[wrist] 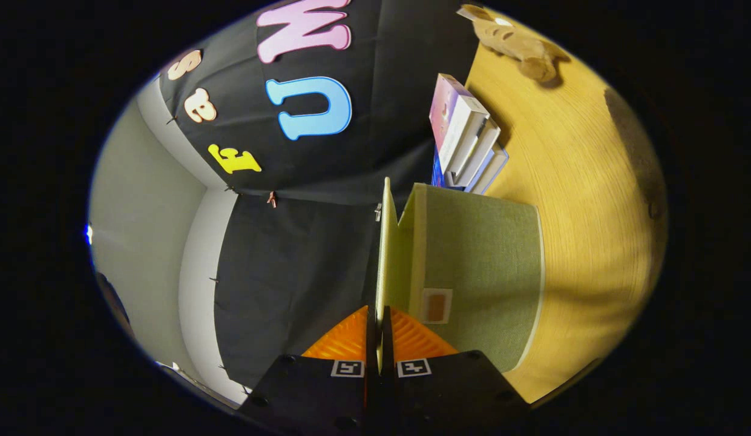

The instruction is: Open the storage box then place both shoes into the box .Put the left shoe in first, then the right shoe, with the right side of both shoes facing outward in a uniform manner.

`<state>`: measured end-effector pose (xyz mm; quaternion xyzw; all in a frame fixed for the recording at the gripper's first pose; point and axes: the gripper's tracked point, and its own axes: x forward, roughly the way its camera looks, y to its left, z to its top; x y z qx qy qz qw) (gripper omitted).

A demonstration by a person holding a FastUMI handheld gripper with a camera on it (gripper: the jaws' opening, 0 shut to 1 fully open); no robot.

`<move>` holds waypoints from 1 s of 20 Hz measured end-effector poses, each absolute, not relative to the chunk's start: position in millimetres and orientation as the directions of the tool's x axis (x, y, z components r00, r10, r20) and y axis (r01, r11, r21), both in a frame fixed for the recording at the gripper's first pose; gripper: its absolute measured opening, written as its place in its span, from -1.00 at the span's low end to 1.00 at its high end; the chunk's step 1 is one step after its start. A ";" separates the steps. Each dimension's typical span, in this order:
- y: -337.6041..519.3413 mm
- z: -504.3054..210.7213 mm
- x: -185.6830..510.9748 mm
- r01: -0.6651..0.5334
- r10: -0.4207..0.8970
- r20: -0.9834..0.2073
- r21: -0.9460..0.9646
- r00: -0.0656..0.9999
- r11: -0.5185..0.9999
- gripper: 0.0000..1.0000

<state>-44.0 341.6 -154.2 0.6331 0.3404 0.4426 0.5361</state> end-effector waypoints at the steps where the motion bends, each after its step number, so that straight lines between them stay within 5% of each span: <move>1: 341.8 -141.8 -43.3 -0.058 0.901 0.190 0.982 0.389 -0.181 -0.90; 10: 386.2 -39.9 -40.1 -0.306 0.897 0.121 0.952 0.424 0.016 -0.88; 20: 526.6 34.1 -39.0 -0.393 0.937 0.065 0.916 0.343 0.080 -0.88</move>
